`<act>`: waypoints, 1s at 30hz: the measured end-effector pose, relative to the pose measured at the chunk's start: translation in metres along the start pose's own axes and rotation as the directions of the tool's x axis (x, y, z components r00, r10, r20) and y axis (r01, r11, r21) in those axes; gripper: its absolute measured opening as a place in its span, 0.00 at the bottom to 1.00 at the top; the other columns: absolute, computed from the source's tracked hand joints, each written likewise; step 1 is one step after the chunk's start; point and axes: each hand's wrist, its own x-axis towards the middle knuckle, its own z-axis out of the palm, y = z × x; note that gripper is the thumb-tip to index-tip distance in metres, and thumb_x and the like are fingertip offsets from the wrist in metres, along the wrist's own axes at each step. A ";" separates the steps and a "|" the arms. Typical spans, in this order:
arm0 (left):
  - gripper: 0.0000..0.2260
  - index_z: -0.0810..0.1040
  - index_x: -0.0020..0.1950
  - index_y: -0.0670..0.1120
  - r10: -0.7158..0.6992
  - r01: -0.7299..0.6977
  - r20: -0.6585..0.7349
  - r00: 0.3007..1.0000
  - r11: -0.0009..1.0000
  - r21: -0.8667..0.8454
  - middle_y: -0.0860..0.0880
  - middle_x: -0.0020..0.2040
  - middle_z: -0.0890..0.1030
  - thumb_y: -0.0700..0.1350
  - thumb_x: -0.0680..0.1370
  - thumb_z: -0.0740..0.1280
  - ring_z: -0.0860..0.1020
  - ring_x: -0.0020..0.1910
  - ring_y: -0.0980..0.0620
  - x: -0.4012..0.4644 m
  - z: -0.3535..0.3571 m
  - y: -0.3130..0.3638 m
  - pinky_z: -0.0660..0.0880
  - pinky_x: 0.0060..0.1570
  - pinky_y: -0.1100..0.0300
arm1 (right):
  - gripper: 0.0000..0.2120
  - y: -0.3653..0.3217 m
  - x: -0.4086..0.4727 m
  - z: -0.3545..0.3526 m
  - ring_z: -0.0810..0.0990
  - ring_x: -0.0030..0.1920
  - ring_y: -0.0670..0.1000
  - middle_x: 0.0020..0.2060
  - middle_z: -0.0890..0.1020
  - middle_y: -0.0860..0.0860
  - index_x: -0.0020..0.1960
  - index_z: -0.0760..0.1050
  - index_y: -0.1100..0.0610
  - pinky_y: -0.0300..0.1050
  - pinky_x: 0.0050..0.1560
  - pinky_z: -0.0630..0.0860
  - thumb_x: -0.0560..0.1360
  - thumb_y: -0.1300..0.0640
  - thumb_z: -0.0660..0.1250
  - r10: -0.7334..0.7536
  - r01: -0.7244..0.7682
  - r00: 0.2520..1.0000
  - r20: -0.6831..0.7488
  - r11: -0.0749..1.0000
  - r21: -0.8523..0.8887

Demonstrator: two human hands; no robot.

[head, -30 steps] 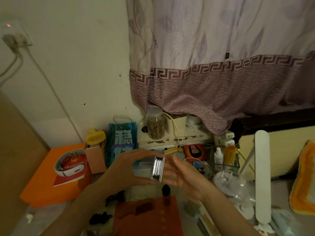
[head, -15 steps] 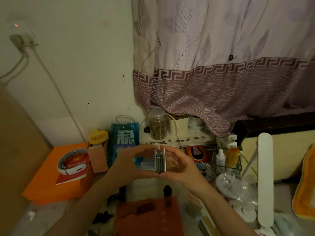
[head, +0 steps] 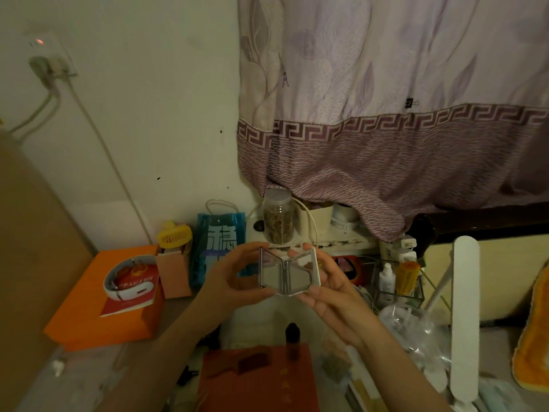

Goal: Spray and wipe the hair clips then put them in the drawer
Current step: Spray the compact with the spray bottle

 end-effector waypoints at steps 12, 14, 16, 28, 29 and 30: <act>0.25 0.72 0.63 0.50 -0.101 0.101 0.008 0.995 0.977 -0.186 0.48 0.63 0.78 0.37 0.70 0.75 0.78 0.61 0.45 -0.010 0.003 -0.017 0.79 0.52 0.53 | 0.39 0.015 -0.005 -0.008 0.73 0.67 0.59 0.68 0.72 0.60 0.69 0.72 0.54 0.51 0.63 0.75 0.60 0.66 0.80 0.005 -0.015 1.000 0.024 0.903 0.430; 0.26 0.72 0.62 0.51 -0.123 0.123 0.015 0.992 0.974 -0.191 0.49 0.62 0.78 0.36 0.69 0.75 0.79 0.60 0.45 -0.012 0.002 -0.020 0.79 0.51 0.53 | 0.38 0.017 -0.006 -0.008 0.74 0.66 0.59 0.68 0.73 0.60 0.68 0.73 0.54 0.52 0.62 0.76 0.60 0.66 0.80 0.002 -0.008 1.000 0.013 0.894 0.447; 0.25 0.73 0.61 0.53 -0.151 0.153 0.026 0.988 0.964 -0.219 0.50 0.61 0.79 0.36 0.67 0.75 0.80 0.57 0.45 -0.015 0.002 -0.022 0.80 0.50 0.54 | 0.40 0.020 -0.007 -0.007 0.75 0.65 0.59 0.67 0.74 0.60 0.67 0.74 0.55 0.53 0.63 0.75 0.57 0.67 0.82 0.015 -0.001 1.000 -0.025 0.883 0.470; 0.28 0.71 0.61 0.48 -0.309 0.274 -0.079 0.948 0.916 -0.292 0.50 0.57 0.82 0.35 0.64 0.74 0.81 0.55 0.46 -0.031 0.004 -0.054 0.81 0.46 0.54 | 0.41 0.041 -0.011 -0.023 0.74 0.66 0.58 0.67 0.74 0.59 0.71 0.69 0.52 0.48 0.59 0.76 0.62 0.63 0.80 0.161 -0.148 0.987 -0.010 0.930 0.337; 0.28 0.71 0.61 0.47 -0.322 0.282 -0.092 0.942 0.911 -0.300 0.48 0.58 0.81 0.34 0.64 0.74 0.81 0.56 0.46 -0.033 0.003 -0.059 0.81 0.47 0.53 | 0.40 0.044 -0.013 -0.028 0.73 0.67 0.58 0.68 0.73 0.58 0.72 0.67 0.51 0.48 0.60 0.75 0.64 0.62 0.79 0.190 -0.180 0.982 -0.010 0.943 0.279; 0.28 0.71 0.61 0.46 -0.333 0.288 -0.104 0.937 0.908 -0.305 0.46 0.58 0.81 0.33 0.64 0.73 0.81 0.56 0.45 -0.034 0.002 -0.063 0.81 0.47 0.51 | 0.40 0.047 -0.014 -0.032 0.72 0.68 0.58 0.68 0.73 0.57 0.73 0.65 0.51 0.48 0.61 0.75 0.66 0.63 0.77 0.217 -0.205 0.976 -0.030 0.953 0.222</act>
